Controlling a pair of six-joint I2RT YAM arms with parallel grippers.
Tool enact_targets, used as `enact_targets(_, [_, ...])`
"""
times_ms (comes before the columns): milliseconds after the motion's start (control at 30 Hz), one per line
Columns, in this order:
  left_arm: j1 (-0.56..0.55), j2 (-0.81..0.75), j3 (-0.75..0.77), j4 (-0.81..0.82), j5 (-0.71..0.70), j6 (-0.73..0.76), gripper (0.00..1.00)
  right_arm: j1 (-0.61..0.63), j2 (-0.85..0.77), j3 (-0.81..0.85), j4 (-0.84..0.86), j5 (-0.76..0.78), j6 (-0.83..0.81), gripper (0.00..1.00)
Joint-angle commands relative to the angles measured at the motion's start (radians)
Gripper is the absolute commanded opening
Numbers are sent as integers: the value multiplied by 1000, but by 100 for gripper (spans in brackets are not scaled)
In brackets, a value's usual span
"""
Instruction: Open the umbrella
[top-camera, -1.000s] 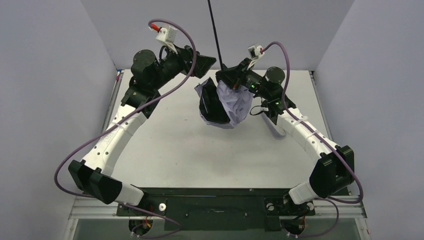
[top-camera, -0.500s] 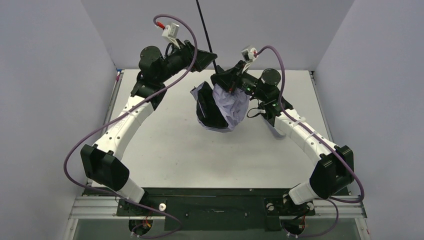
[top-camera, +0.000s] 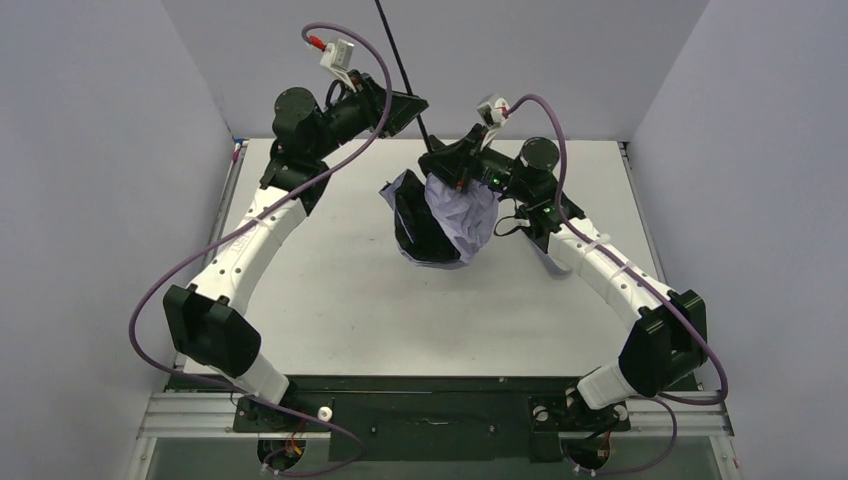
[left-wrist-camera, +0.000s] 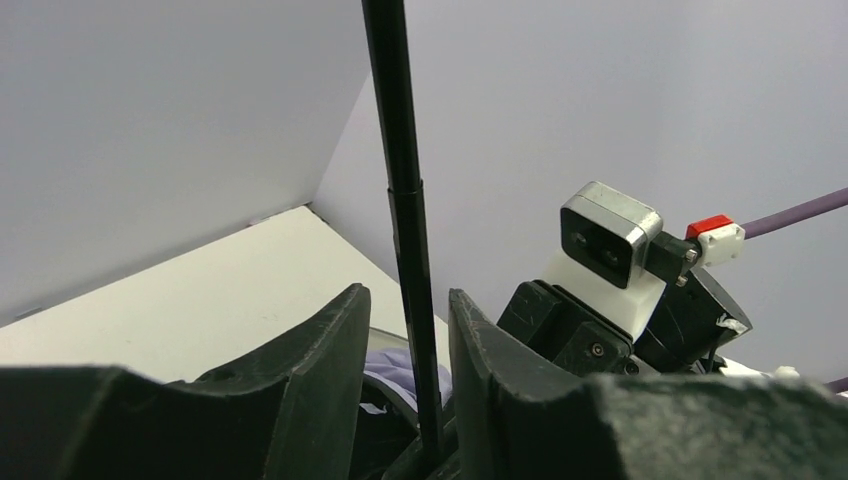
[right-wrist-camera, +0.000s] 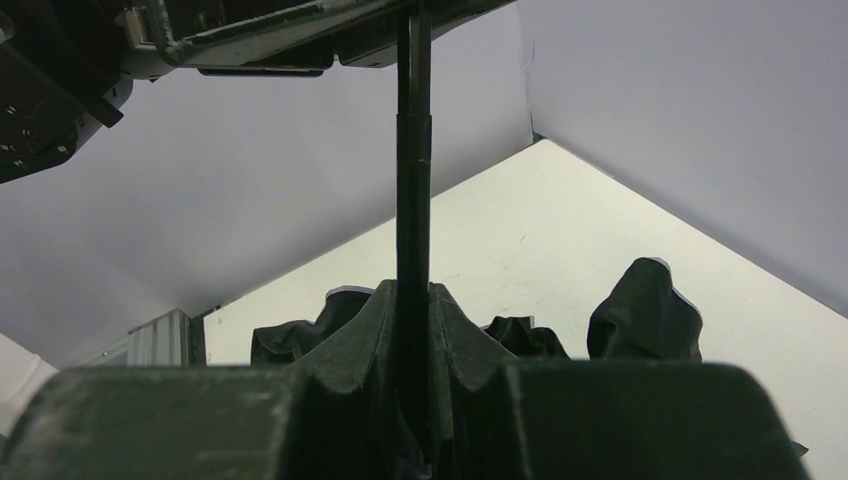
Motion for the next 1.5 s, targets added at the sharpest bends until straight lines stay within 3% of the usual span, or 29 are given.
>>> enact_targets(0, [11, 15, 46, 61, 24, -20, 28, 12, -12, 44, 87, -33, -28, 0])
enact_targets(67, [15, 17, 46, 75, 30, -36, 18, 13, -14, 44, 76, -40, -36, 0])
enact_targets(100, [16, 18, 48, 78, 36, -36, 5, 12, -16, 44, 72, -43, -37, 0])
enact_targets(167, [18, 15, 49, 82, 42, -21, 0, 9, -20, 45, 52, -55, -41, 0])
enact_targets(200, [18, 12, 49, 77, 42, 2, 0, 0, -21, 46, 33, -60, -39, 0])
enact_targets(300, [18, -5, 39, 53, 44, 96, 0, -27, -30, 52, -16, -86, -22, 36])
enact_targets(433, [16, -39, -9, 34, 31, 282, 0, -87, -64, 41, -67, -103, -11, 54])
enact_targets(567, [-34, -83, -76, 6, 30, 582, 0, -146, -103, 31, -150, -110, -44, 59])
enact_targets(767, [-174, -206, -271, 56, 2, 1082, 0, -205, -140, 18, -307, -102, -161, 58])
enact_targets(833, [-195, -236, -329, 64, -1, 1090, 0, -210, -147, 11, -356, -99, -204, 57])
enact_targets(967, [-192, -242, -398, 95, -41, 957, 0, -210, -145, -3, -490, -91, -299, 56])
enact_targets(1133, [-210, -262, -511, 174, -86, 954, 0, -182, -111, -18, -614, -55, -398, 60])
enact_targets(1300, [-215, -252, -521, 204, -158, 895, 0, -125, -68, -25, -655, -50, -443, 60])
enact_targets(1467, [-209, -233, -489, 205, -229, 785, 0, -54, -37, -62, -603, -30, -461, 52])
